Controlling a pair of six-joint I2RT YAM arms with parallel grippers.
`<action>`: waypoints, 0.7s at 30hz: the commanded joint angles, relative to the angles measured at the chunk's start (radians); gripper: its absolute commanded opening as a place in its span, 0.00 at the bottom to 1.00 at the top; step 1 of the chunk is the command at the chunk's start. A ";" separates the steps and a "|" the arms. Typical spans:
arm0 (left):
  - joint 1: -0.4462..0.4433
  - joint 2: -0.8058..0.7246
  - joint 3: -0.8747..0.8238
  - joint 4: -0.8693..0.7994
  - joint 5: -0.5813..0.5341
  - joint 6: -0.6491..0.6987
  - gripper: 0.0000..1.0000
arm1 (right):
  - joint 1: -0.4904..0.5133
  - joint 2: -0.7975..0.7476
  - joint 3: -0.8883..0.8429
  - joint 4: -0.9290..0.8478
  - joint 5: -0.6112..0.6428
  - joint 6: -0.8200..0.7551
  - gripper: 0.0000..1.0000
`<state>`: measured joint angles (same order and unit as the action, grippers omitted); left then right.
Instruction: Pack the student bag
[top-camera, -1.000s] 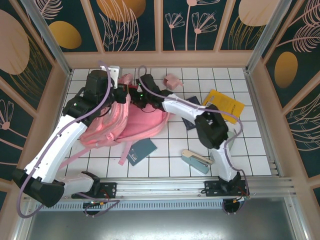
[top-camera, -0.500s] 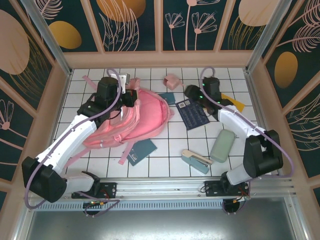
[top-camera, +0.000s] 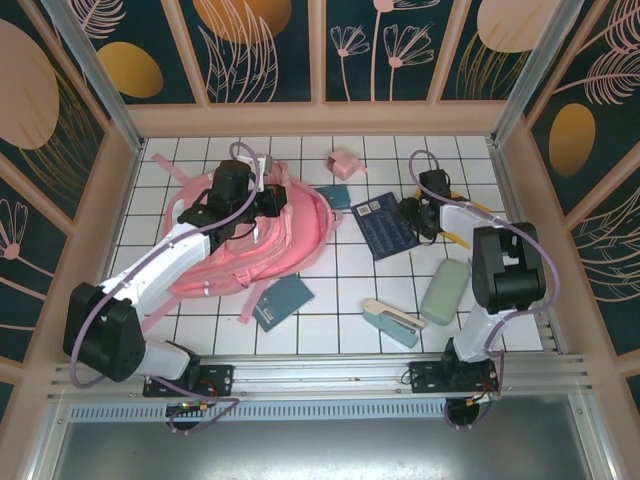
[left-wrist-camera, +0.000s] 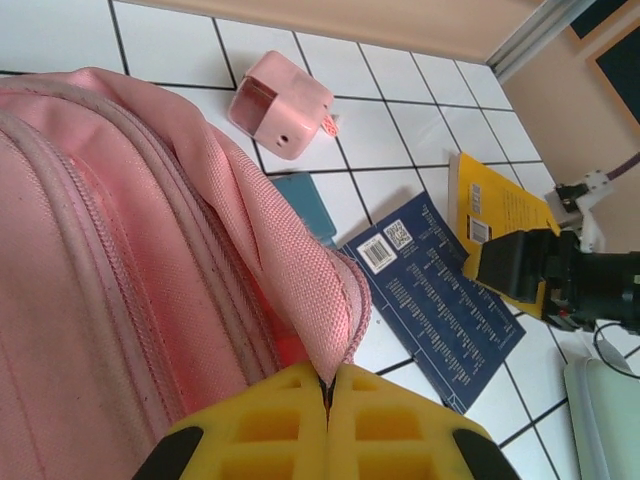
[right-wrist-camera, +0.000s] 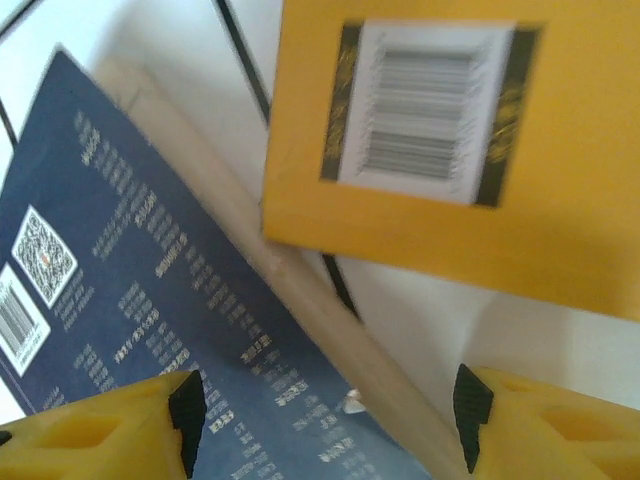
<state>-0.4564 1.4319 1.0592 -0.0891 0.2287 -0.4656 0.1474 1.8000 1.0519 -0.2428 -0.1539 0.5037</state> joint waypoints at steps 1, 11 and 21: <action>0.003 0.021 -0.010 0.065 0.018 -0.013 0.00 | 0.000 0.014 0.014 0.027 -0.193 -0.027 0.68; -0.038 0.190 0.019 0.043 0.046 -0.032 0.00 | -0.015 0.056 -0.060 0.234 -0.568 0.087 0.58; -0.078 0.334 0.087 0.012 0.061 -0.024 0.00 | -0.016 0.094 -0.110 0.537 -0.734 0.267 0.55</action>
<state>-0.5186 1.7500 1.1122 -0.0647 0.2878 -0.4847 0.1368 1.8843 0.9718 0.1139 -0.7788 0.6724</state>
